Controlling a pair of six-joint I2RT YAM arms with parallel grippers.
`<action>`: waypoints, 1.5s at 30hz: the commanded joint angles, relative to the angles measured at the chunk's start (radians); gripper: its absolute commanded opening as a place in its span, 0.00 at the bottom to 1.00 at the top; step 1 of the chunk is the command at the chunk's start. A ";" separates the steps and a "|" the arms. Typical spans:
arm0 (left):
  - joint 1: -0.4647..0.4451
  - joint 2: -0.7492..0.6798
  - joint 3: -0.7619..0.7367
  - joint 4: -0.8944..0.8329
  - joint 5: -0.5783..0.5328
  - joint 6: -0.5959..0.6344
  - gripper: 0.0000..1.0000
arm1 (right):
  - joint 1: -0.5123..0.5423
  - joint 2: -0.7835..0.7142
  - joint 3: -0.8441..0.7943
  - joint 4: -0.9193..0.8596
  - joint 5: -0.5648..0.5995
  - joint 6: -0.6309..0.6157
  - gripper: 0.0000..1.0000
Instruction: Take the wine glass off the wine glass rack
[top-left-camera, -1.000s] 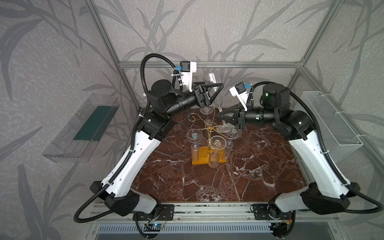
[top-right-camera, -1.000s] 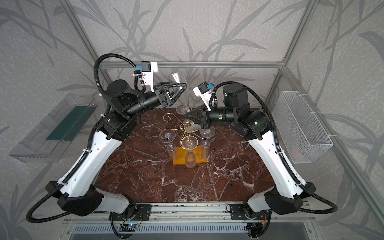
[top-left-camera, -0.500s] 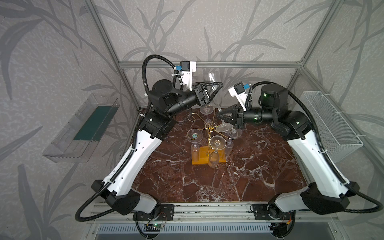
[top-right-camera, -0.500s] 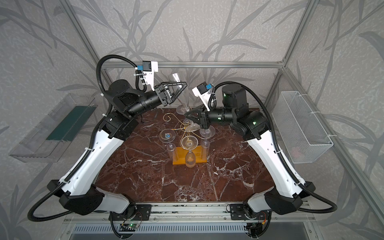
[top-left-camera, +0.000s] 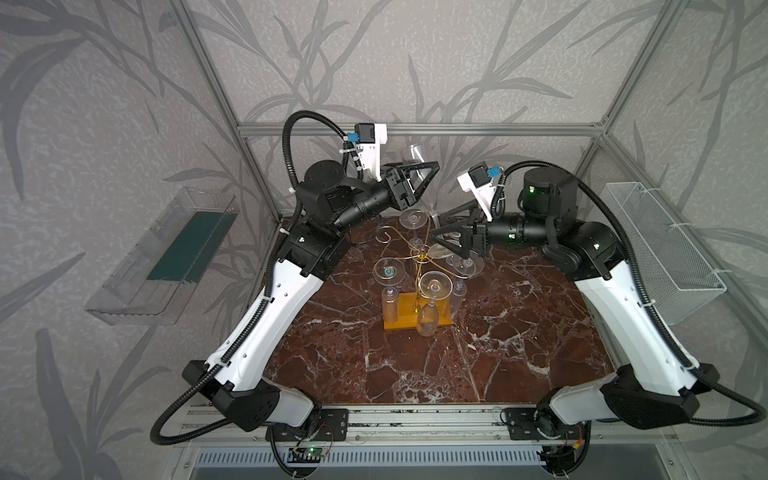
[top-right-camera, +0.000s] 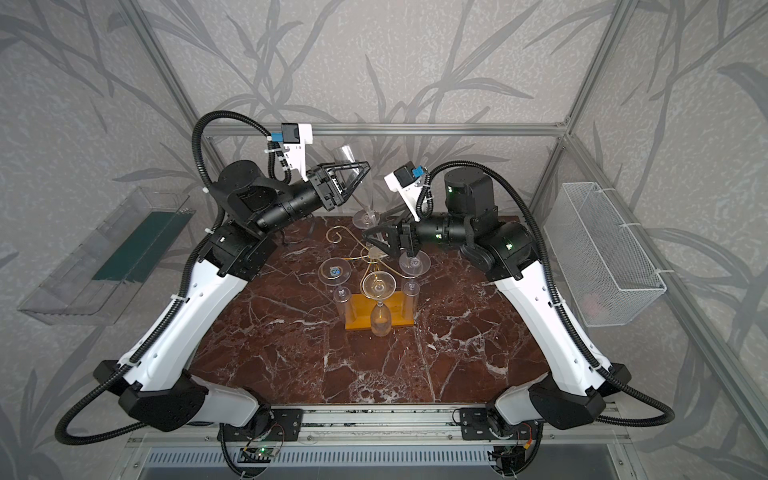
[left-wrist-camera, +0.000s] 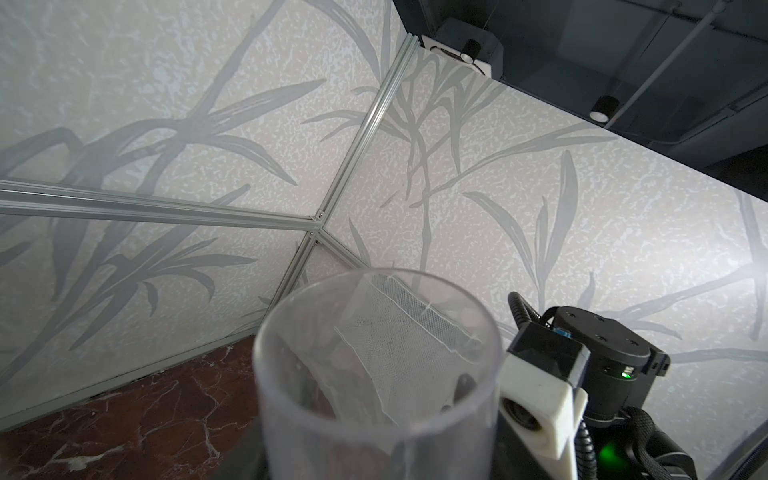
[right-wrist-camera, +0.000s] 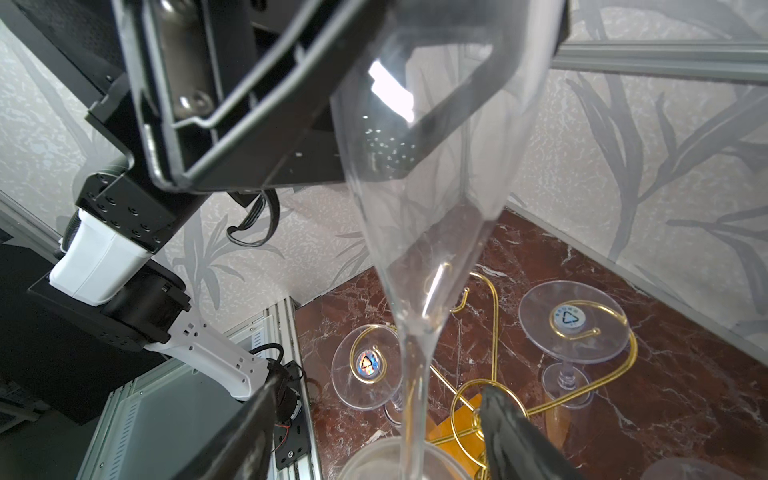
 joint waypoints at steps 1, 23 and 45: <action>0.032 -0.036 0.001 0.039 -0.024 0.004 0.39 | 0.002 -0.030 0.069 -0.022 0.048 -0.049 0.79; 0.423 0.071 0.055 0.073 -0.092 0.223 0.41 | -0.028 -0.323 -0.191 0.050 0.450 -0.244 0.84; 0.438 0.261 -0.593 0.805 -0.320 0.461 0.39 | -0.282 -0.551 -0.761 0.358 0.671 -0.227 0.86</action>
